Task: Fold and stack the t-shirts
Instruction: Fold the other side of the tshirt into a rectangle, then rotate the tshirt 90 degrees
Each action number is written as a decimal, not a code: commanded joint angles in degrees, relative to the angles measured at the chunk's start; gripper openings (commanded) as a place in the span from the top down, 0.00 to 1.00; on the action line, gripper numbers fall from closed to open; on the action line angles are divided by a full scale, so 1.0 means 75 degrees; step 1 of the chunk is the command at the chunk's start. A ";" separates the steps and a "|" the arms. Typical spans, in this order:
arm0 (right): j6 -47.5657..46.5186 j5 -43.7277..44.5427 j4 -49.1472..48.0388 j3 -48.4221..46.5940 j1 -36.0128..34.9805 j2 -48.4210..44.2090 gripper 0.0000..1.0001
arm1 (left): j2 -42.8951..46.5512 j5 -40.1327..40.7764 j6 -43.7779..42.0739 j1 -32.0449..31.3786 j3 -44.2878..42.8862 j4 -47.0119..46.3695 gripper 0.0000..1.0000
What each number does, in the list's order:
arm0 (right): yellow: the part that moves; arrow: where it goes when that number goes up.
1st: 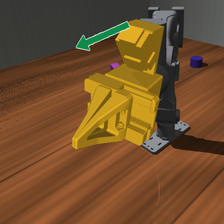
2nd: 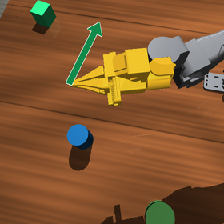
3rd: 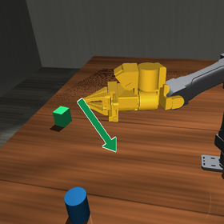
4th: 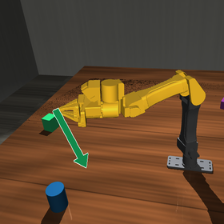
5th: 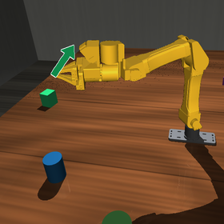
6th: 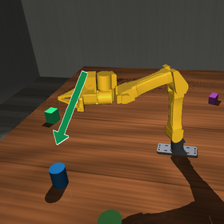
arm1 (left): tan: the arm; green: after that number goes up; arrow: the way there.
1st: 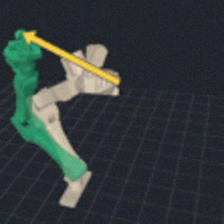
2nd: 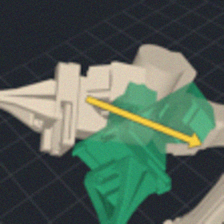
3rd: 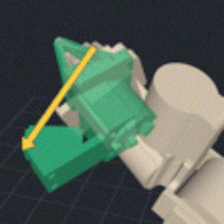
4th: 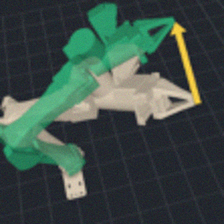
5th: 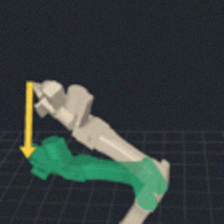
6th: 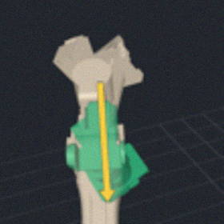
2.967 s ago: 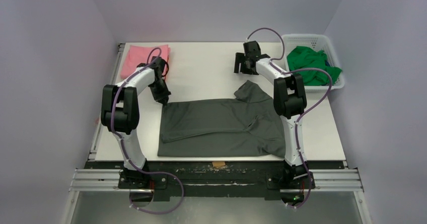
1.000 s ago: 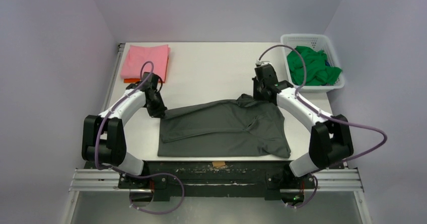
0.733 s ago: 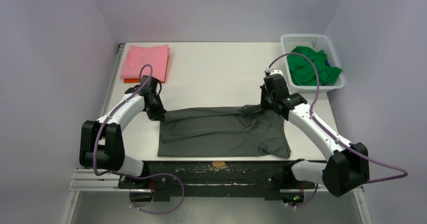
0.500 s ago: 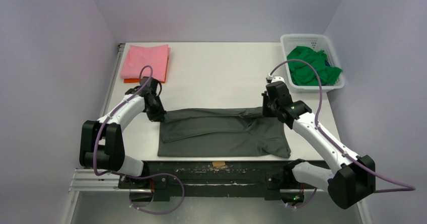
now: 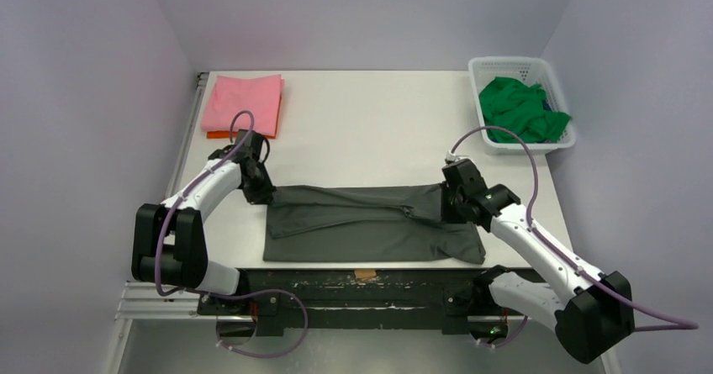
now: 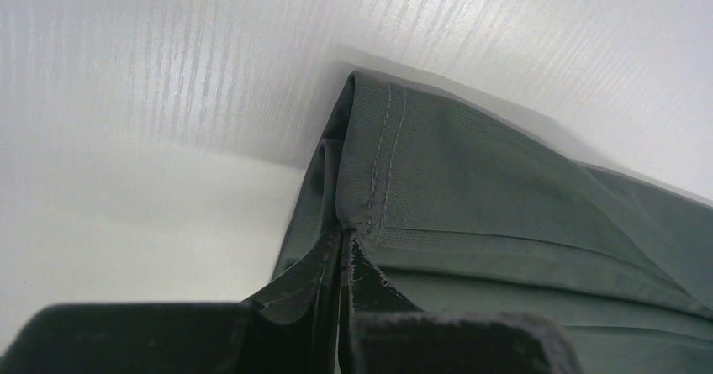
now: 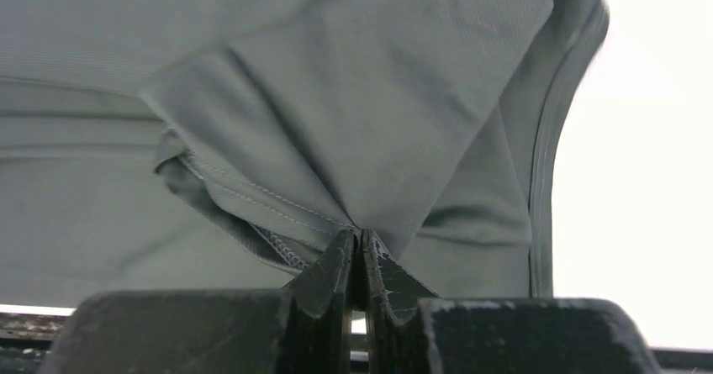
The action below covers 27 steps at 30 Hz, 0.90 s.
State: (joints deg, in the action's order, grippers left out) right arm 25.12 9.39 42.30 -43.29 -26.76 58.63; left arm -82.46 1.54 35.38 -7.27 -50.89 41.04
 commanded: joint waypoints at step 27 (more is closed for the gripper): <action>0.1772 -0.0306 0.0288 0.0495 -0.0083 -0.1741 0.13 | 0.1058 -0.0113 -0.0013 -0.0074 -0.0680 0.0842 0.02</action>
State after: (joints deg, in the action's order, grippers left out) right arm 36.53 8.49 49.93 -40.16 -27.11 45.65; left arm -80.01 7.46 35.24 -6.87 -52.23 48.64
